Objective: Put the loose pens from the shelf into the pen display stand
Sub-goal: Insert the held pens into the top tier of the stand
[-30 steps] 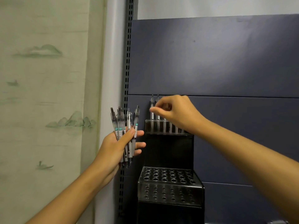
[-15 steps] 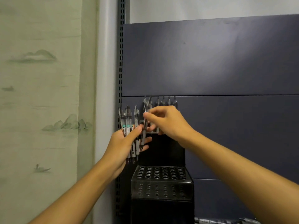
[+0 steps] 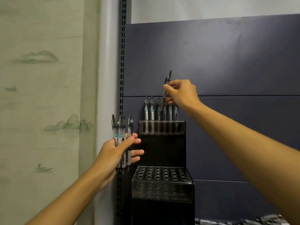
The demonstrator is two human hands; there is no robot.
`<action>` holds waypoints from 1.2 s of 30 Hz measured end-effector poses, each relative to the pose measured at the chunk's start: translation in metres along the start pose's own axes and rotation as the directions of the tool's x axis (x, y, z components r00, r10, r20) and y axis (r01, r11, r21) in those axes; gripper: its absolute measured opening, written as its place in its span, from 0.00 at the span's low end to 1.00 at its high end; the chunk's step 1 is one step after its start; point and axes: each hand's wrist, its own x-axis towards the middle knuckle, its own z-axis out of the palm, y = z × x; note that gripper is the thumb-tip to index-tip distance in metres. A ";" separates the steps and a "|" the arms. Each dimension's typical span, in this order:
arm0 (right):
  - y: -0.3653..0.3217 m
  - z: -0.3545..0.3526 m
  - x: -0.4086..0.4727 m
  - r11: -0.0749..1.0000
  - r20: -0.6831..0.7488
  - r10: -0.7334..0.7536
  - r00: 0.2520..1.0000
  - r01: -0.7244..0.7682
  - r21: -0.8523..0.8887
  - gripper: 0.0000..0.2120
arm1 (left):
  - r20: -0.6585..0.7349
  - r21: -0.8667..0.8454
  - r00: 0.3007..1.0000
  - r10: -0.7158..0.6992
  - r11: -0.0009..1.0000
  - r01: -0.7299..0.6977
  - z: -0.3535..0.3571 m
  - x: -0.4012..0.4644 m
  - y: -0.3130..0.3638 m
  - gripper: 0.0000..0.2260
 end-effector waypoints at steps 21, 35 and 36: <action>0.034 0.026 -0.004 0.937 0.183 0.025 0.983 0.041 -0.348 0.15 | 0.030 0.055 0.998 0.052 0.997 -0.053 0.000 0.001 -0.002 0.11; 0.035 0.036 0.006 0.857 0.273 0.034 0.961 0.113 -0.502 0.19 | 0.036 0.080 0.999 0.012 0.997 -0.015 0.004 0.002 -0.008 0.10; 0.036 0.035 0.005 0.857 0.272 0.039 0.961 0.108 -0.504 0.20 | 0.037 0.080 0.999 0.010 0.997 -0.013 0.004 0.002 -0.008 0.10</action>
